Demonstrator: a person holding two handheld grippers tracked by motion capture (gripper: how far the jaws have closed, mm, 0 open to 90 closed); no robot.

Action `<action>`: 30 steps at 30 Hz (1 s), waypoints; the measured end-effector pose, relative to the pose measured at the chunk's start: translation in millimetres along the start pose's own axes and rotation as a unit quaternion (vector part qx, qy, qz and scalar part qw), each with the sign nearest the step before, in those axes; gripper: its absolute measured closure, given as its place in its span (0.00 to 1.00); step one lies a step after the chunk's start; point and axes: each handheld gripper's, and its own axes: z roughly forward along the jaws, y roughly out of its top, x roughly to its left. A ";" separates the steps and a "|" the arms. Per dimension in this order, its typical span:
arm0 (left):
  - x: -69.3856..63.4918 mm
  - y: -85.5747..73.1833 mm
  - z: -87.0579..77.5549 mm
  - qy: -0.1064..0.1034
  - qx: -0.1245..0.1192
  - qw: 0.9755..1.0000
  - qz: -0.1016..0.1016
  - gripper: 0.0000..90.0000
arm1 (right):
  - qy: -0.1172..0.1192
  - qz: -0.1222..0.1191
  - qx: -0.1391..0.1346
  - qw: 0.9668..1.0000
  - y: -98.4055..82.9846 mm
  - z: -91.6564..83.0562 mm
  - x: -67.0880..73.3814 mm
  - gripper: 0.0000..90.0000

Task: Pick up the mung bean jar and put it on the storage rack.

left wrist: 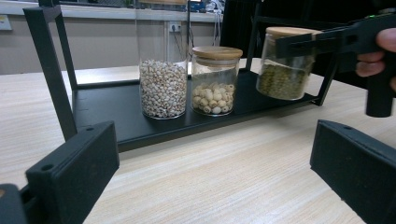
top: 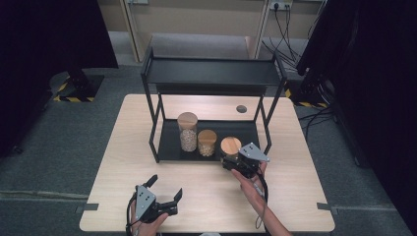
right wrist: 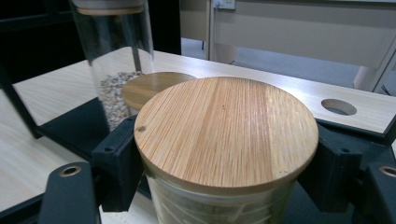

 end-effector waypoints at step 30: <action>0.7 0.2 -0.6 0.000 -0.001 1.000 -0.001 0.01 | -0.046 0.028 0.026 0.998 1.8 49.4 -3.9 0.28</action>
